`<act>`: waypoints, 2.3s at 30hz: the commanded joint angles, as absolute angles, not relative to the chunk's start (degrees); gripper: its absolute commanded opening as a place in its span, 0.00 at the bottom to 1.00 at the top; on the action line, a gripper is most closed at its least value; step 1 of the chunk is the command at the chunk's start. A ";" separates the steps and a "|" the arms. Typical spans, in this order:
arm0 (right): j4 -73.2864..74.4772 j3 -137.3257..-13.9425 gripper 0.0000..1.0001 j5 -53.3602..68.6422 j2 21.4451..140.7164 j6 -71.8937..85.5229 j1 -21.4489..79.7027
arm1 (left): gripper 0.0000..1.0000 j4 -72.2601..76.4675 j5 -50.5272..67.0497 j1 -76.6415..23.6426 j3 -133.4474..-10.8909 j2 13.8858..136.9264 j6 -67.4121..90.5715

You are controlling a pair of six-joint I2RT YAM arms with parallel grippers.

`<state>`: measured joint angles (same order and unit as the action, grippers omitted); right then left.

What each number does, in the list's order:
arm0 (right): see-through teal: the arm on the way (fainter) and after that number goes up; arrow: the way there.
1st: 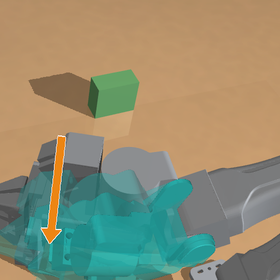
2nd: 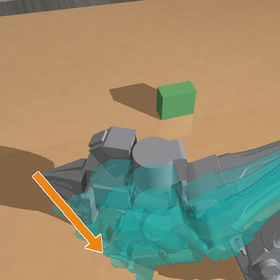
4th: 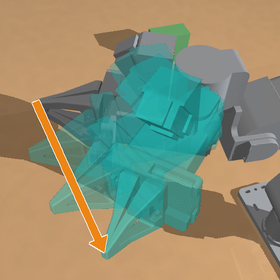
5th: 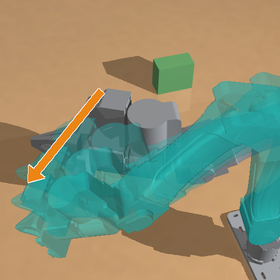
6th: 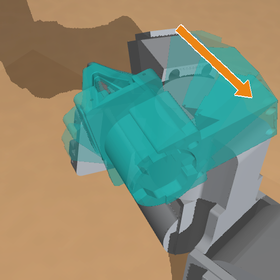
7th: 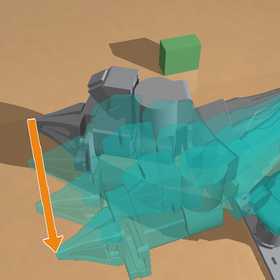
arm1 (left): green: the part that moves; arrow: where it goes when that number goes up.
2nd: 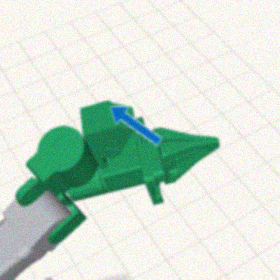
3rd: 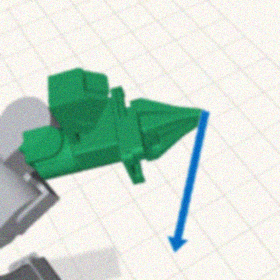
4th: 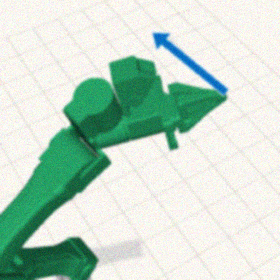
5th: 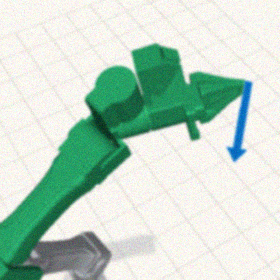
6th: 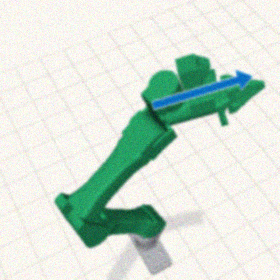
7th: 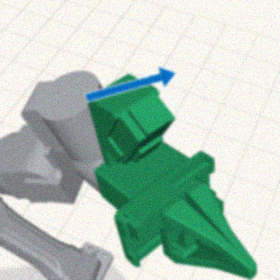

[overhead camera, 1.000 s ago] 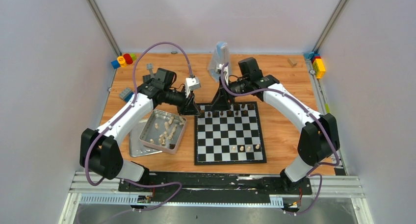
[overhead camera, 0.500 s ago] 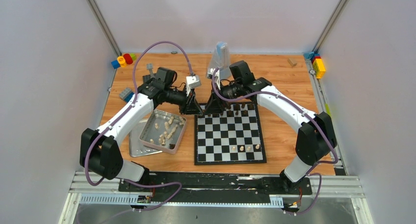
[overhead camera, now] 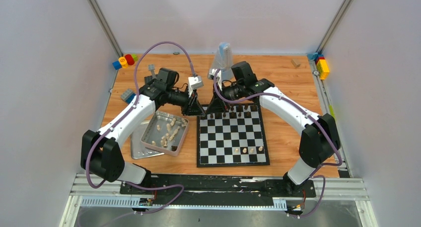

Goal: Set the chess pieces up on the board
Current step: Place the chess piece on the chessboard.

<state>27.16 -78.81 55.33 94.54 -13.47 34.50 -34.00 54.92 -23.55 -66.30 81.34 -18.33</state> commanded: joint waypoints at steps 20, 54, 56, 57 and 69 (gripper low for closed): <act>38.52 -84.43 0.00 26.65 94.99 -21.89 33.49 | 0.87 -34.66 46.43 -18.17 -64.75 72.61 -21.15; 56.47 -110.39 0.02 16.40 121.38 -23.55 35.00 | 0.91 -37.79 47.45 -12.84 -64.46 70.53 -22.68; 56.51 -110.39 0.01 16.49 121.76 -23.64 35.13 | 0.91 -37.84 47.54 -12.83 -64.43 70.55 -22.68; 56.54 -110.39 0.01 16.44 121.92 -23.64 35.25 | 0.91 -37.81 47.50 -12.83 -64.40 70.56 -22.68; 56.72 -110.65 0.02 15.74 124.00 -24.15 35.46 | 0.91 -38.01 47.72 -12.88 -64.11 70.69 -23.00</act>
